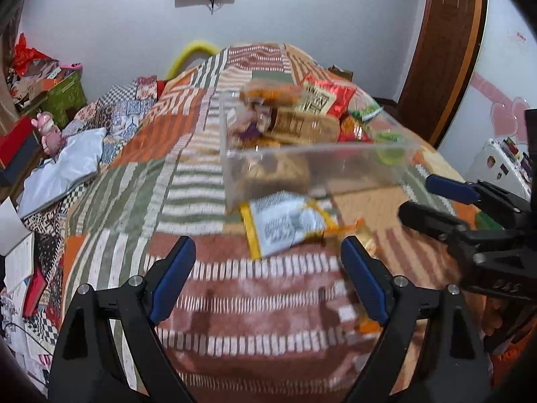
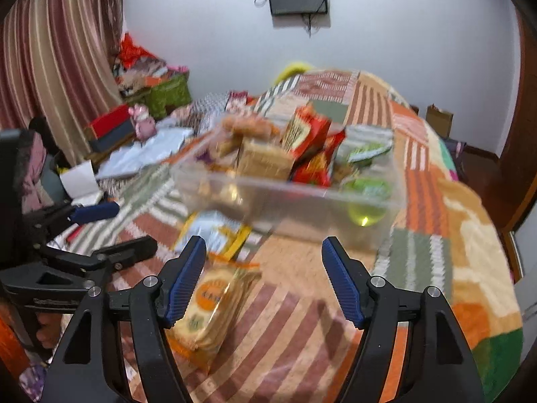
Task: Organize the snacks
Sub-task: 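Grasp the white-and-yellow bag with the left tool while the right tool grasps the cracker-stick bag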
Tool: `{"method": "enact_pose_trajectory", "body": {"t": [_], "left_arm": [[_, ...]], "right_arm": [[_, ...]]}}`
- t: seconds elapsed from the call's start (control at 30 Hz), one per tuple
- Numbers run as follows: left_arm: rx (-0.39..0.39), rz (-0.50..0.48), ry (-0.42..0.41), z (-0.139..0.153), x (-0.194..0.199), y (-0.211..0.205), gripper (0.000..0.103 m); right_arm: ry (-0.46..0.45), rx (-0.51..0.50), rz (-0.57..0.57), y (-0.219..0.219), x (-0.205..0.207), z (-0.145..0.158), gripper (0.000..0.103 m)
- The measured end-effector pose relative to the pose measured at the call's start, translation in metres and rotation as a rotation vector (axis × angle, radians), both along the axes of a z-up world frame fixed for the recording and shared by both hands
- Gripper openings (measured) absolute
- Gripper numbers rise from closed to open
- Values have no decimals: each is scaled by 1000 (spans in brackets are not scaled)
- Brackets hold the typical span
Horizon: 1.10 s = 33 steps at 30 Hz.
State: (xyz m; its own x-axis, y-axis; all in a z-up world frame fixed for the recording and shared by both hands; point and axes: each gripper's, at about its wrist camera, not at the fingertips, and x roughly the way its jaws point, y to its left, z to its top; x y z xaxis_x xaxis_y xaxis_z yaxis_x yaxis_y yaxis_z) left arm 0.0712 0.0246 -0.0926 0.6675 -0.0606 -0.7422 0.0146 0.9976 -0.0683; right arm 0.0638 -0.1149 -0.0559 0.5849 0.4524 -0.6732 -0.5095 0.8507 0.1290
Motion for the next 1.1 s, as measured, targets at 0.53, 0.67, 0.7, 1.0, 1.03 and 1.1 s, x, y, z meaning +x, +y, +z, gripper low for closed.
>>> {"method": "enact_pose_trajectory", "body": {"t": [0.53, 0.67, 0.7, 1.0, 1.03, 1.1], "left_arm": [[-34, 18, 75, -35, -11, 19, 89], [-38, 20, 79, -36, -6, 17, 89], [-36, 21, 80, -35, -4, 15, 89], [-52, 16, 73, -25, 24, 0, 89], [-54, 15, 76, -25, 28, -1, 90], [-54, 16, 85, -26, 38, -4, 90]], "right_arm": [[173, -60, 97, 31, -7, -44, 67], [172, -53, 130, 30, -9, -44, 37], [170, -51, 130, 29, -9, -45, 35], [120, 4, 82, 3, -8, -34, 27], [117, 13, 73, -2, -7, -33, 27], [113, 25, 57, -10, -4, -30, 22]]}}
